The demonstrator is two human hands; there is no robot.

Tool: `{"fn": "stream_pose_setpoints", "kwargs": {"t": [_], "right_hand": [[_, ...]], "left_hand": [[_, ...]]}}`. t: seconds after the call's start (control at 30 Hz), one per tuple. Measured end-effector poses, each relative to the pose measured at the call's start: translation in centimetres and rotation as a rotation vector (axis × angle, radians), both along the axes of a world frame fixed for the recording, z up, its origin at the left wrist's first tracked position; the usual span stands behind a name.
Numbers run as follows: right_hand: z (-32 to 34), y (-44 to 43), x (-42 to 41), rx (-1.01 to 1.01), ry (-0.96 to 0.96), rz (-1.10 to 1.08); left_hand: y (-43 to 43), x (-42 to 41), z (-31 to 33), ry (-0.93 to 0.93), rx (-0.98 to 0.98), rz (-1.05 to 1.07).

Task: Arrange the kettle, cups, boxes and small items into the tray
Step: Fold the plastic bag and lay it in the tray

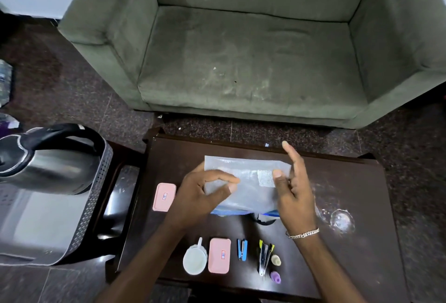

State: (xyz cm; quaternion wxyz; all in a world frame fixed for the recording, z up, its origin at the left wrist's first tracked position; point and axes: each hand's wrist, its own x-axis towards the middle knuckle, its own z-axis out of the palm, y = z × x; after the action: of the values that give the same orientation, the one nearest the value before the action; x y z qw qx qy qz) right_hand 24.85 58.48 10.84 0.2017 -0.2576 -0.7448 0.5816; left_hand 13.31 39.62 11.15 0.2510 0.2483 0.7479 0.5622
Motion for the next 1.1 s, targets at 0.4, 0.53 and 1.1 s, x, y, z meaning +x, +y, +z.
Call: {"fn": "stream_pose_setpoints", "kwargs": {"t": [0.4,0.53,1.1], "right_hand": [[0.3,-2.8,-3.3,-0.307,-0.211,0.511],[-0.3,-6.0,-5.2,-0.3,-0.251,0.583],[-5.5,-29.7,-12.8,-0.344,-0.235,0.601]], "left_hand": [[-6.6,-2.0,-0.9,-0.352,0.024,-0.019],[-10.5,-2.7,-1.4,-0.434,0.055,0.083],[-35.9,-7.7,-2.1,-0.302,-0.127,0.528]]}}
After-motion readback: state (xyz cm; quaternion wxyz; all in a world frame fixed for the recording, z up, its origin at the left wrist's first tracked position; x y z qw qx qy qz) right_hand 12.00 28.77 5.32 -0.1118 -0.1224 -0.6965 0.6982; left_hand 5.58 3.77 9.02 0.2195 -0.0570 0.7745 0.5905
